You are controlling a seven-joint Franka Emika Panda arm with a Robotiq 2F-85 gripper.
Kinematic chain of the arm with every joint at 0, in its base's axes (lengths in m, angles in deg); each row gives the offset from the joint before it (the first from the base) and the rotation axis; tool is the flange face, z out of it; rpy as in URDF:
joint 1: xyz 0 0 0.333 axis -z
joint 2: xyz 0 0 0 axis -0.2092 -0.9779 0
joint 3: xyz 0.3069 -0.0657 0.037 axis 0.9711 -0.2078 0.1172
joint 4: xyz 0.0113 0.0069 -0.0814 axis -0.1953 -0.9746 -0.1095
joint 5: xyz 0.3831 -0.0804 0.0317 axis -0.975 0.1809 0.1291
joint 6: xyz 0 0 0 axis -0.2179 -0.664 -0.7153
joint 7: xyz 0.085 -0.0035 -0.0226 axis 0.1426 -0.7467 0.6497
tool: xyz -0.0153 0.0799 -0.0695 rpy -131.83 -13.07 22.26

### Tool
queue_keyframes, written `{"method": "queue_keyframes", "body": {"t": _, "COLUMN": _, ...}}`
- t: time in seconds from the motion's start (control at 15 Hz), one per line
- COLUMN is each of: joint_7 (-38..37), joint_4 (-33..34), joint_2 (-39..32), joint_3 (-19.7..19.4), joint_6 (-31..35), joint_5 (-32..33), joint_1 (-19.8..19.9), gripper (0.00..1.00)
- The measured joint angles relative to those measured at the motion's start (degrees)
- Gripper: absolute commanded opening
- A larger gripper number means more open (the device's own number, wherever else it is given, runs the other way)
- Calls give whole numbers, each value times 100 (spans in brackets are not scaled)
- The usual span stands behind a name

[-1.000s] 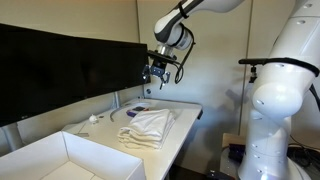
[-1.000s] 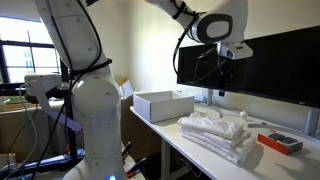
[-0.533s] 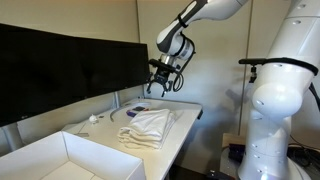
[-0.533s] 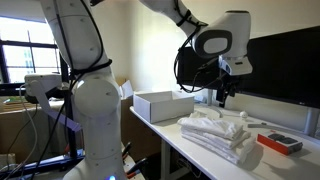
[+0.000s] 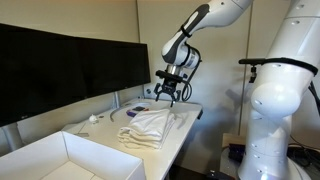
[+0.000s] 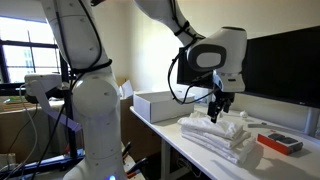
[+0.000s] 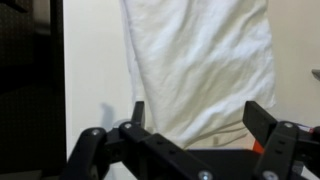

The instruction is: Pick up three towel from the table and put it in the box.

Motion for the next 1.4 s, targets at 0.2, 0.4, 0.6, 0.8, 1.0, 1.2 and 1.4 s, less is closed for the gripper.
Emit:
{"method": "queue_keyframes", "body": {"t": 0.2, "joint_7": 0, "joint_4": -92, "joint_2": 0, "joint_3": -8, "joint_6": 20, "joint_5": 297, "joint_1": 185, "gripper": 100}}
{"method": "queue_keyframes", "body": {"t": 0.4, "joint_7": 0, "joint_4": -111, "joint_2": -22, "joint_3": -57, "joint_6": 20, "joint_5": 493, "joint_1": 301, "gripper": 100}}
{"method": "queue_keyframes", "body": {"t": 0.6, "joint_7": 1, "joint_4": -112, "joint_2": -126, "joint_3": -151, "joint_6": 20, "joint_5": 538, "joint_1": 328, "gripper": 100}}
{"method": "queue_keyframes", "body": {"t": 0.8, "joint_7": 54, "joint_4": -115, "joint_2": -330, "joint_3": -288, "joint_6": 24, "joint_5": 537, "joint_1": 344, "gripper": 100}}
{"method": "queue_keyframes", "body": {"t": 1.0, "joint_7": 323, "joint_4": -114, "joint_2": -526, "joint_3": -390, "joint_6": 105, "joint_5": 515, "joint_1": 342, "gripper": 100}}
{"method": "queue_keyframes", "body": {"t": 1.2, "joint_7": 678, "joint_4": -83, "joint_2": -669, "joint_3": -396, "joint_6": 307, "joint_5": 387, "joint_1": 269, "gripper": 100}}
{"method": "queue_keyframes", "body": {"t": 1.4, "joint_7": 1094, "joint_4": 32, "joint_2": -799, "joint_3": -362, "joint_6": 504, "joint_5": 90, "joint_1": 65, "gripper": 100}}
